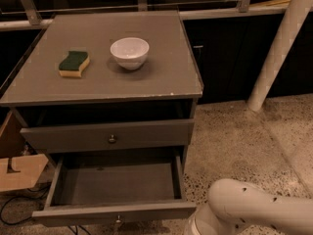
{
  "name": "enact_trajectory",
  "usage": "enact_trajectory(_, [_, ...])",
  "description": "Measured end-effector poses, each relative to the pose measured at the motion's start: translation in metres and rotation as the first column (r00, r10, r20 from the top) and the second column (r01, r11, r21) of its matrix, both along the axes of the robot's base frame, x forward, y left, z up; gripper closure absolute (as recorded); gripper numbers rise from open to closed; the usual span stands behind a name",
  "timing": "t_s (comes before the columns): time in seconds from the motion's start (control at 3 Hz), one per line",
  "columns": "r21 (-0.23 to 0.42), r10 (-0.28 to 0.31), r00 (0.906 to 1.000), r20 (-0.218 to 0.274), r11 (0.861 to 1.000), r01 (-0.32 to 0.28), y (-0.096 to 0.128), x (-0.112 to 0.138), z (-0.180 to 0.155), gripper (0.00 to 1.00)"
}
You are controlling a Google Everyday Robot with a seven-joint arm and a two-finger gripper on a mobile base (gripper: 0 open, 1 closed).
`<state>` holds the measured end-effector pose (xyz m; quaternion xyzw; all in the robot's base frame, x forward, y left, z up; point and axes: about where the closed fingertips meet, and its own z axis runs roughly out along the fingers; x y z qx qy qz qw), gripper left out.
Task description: Close middle drawer
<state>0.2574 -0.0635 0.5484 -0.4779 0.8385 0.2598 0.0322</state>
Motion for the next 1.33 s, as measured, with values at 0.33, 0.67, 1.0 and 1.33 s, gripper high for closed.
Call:
enact_trajectory(0.33, [0.000,-0.001,0.9999,-0.012,1.000,0.001,0.001,-0.001,-0.007,1.00])
enact_trajectory(0.67, [-0.008,-0.017,0.9986,-0.049,1.000,0.017,0.006,0.000,-0.042,1.00])
enact_trajectory(1.0, [0.005,-0.042,0.9989,-0.020,0.999,0.042,0.016,0.021,-0.070,1.00])
enact_trajectory(1.33, [0.005,-0.042,0.9989,-0.020,0.999,0.042,0.016,0.021,-0.070,1.00])
